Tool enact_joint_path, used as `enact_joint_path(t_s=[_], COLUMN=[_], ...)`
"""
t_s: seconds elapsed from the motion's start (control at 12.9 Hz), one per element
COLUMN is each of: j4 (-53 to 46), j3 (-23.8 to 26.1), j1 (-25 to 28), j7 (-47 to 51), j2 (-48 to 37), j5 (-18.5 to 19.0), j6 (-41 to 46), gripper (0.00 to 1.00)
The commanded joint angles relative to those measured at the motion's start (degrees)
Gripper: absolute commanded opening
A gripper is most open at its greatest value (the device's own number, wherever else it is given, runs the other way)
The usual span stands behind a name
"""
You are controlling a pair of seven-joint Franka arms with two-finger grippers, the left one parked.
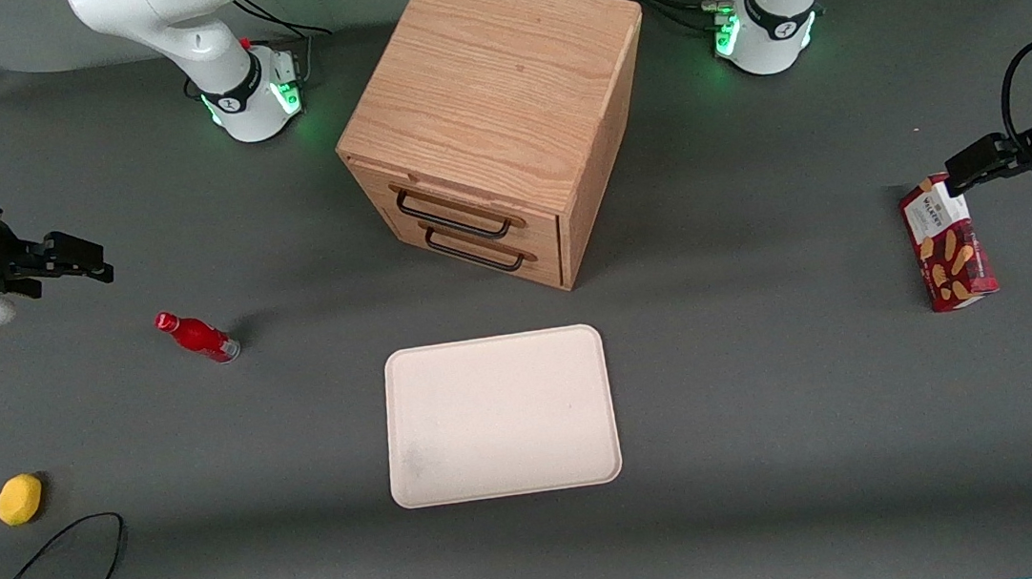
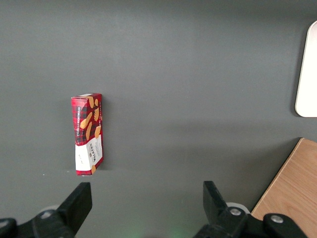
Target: Open upper drawer
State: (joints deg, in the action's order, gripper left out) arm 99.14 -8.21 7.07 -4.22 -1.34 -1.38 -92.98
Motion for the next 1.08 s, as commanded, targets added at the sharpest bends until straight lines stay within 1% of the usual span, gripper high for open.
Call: enact_joint_path(t_s=[0.0, 1.0], j4=[1.7, -0.8], j3=[-0.4, -0.1], j1=[0.4, 0.2], j7=[-1.1, -1.0], j2=[-1.7, 0.4], j5=[0.9, 0.7], j6=[-0.7, -0.1], gripper=[1.0, 1.0])
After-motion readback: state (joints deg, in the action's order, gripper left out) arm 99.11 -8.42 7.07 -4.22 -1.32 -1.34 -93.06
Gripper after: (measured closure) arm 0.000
